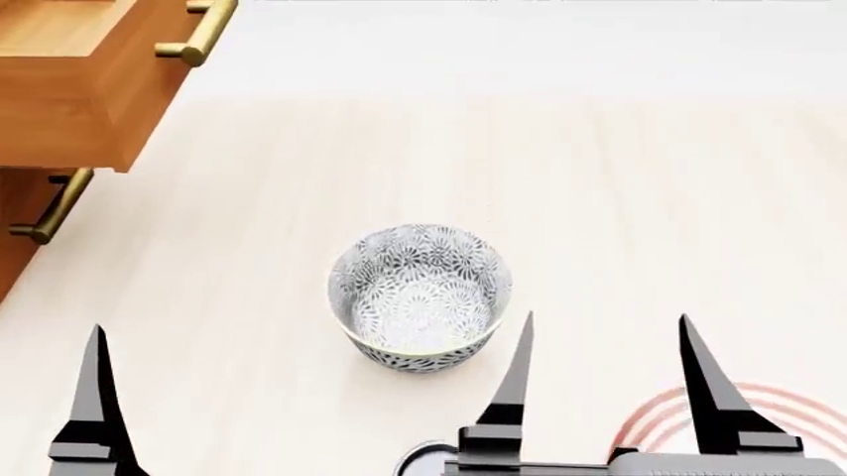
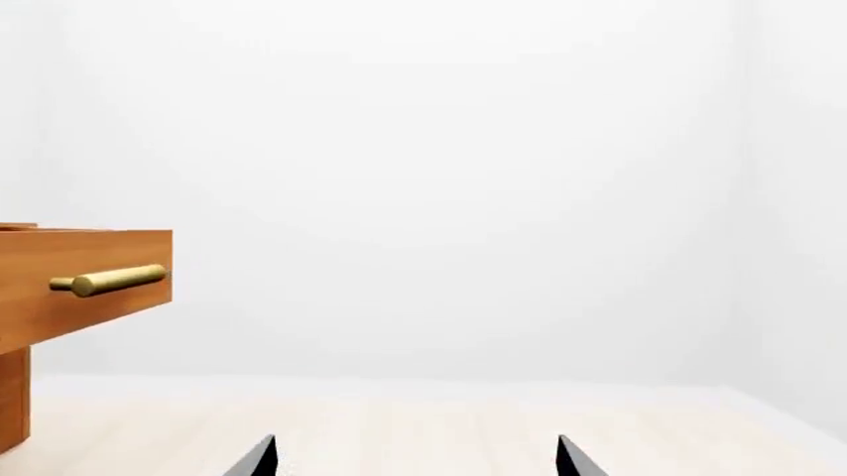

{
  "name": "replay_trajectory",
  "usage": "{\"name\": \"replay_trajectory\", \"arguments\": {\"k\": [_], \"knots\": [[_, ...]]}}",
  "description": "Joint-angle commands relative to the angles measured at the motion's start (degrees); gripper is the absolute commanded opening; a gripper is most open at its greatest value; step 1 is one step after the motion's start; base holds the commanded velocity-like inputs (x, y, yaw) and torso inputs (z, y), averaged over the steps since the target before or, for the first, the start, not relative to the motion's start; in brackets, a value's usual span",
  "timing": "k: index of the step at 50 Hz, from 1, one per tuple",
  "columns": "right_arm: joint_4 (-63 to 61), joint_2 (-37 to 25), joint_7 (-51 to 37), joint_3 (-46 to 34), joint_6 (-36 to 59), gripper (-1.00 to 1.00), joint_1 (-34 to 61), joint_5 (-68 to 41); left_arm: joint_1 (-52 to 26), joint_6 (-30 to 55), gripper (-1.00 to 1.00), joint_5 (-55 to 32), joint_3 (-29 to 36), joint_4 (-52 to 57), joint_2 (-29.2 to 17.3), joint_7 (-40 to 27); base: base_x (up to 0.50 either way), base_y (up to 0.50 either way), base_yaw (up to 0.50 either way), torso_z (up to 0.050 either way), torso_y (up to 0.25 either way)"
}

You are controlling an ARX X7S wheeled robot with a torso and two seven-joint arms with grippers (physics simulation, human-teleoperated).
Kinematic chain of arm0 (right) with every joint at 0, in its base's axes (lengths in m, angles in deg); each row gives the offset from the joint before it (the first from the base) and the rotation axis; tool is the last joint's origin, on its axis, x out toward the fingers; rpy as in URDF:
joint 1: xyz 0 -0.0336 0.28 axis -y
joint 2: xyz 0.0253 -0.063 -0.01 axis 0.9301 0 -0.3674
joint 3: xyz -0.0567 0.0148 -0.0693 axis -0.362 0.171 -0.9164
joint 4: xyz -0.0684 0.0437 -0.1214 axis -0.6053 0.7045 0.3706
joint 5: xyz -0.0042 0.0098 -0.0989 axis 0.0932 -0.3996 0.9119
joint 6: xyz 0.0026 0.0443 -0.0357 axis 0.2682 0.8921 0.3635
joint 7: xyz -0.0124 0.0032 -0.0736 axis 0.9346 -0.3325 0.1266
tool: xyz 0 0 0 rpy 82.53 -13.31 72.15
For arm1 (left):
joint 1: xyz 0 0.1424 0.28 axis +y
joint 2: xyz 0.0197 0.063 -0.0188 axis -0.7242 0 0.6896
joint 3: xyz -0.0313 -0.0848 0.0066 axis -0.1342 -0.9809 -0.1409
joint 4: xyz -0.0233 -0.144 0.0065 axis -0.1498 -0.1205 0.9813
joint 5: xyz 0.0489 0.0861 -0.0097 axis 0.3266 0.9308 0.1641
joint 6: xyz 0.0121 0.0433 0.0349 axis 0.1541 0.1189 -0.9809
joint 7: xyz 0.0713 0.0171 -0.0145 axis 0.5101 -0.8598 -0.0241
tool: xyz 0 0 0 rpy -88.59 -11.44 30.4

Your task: Put the ketchup in the top drawer of the cabinet.

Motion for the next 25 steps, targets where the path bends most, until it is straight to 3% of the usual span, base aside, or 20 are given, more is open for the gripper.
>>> {"name": "replay_trajectory", "arguments": {"k": [1,15,25], "knots": [[-0.2,-0.55,-0.66,-0.45,0.35,1.0,0.34,-0.71,-0.07,0.13,1.0,-0.46,0.28,0.02,-0.58,-0.75,0.5,0.0,0.0,0.0,0.0],[0.26,-0.97,-1.73,-0.39,0.54,1.0,0.51,-1.51,0.17,-0.5,1.0,-1.06,0.42,-0.46,-1.12,-1.53,0.5,0.0,0.0,0.0,0.001],[1.25,-1.18,-2.1,0.16,-0.06,1.0,0.46,-2.85,-0.44,0.34,1.0,-2.2,0.54,-0.81,-1.19,-1.94,0.02,0.47,0.0,0.0,0.0]]}}
